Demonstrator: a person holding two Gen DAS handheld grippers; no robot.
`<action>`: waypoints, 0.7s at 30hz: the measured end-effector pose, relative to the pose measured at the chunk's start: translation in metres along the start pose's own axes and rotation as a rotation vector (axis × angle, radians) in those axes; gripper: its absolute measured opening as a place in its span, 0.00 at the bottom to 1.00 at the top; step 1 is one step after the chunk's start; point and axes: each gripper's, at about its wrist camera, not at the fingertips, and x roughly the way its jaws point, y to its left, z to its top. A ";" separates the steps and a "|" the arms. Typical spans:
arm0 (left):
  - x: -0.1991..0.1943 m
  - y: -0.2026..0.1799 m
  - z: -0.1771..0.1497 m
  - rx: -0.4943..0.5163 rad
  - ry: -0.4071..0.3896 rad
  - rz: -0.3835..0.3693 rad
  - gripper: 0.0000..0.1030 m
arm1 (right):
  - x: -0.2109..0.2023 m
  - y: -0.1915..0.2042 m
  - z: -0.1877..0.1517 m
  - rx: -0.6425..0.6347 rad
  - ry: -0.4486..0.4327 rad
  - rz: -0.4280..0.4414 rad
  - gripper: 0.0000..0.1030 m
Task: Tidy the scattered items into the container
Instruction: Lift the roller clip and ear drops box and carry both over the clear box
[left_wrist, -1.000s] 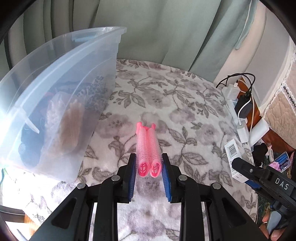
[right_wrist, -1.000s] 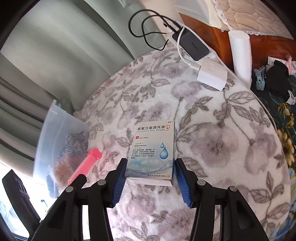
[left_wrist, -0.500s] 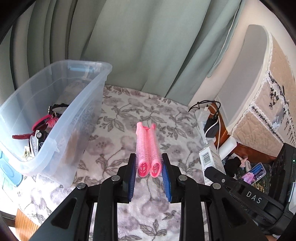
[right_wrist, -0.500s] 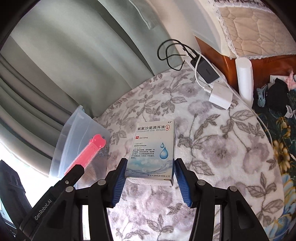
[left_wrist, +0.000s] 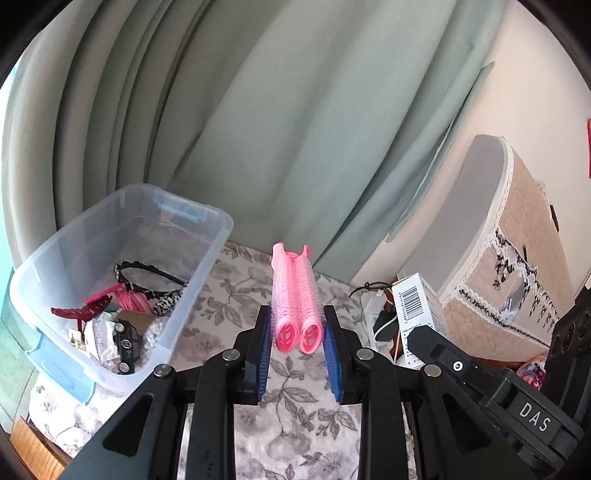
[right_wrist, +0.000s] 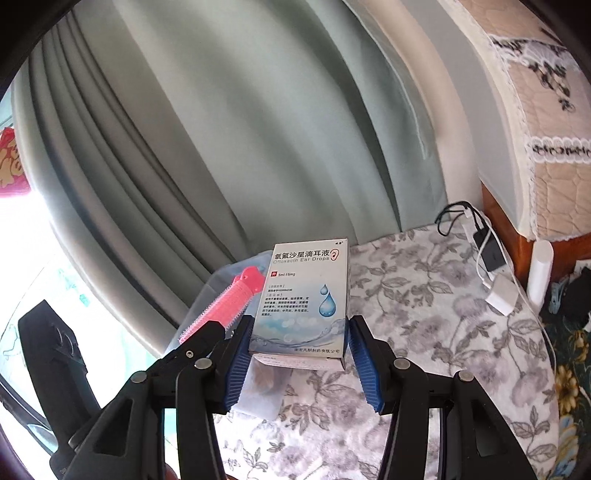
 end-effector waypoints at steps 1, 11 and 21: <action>-0.003 0.005 0.002 -0.009 -0.013 0.007 0.26 | 0.001 0.007 0.001 -0.018 -0.001 0.007 0.53; -0.013 0.073 0.014 -0.144 -0.058 0.079 0.27 | 0.044 0.058 -0.012 -0.132 0.067 0.062 0.53; -0.016 0.145 0.014 -0.245 -0.083 0.169 0.27 | 0.102 0.098 -0.037 -0.232 0.184 0.079 0.53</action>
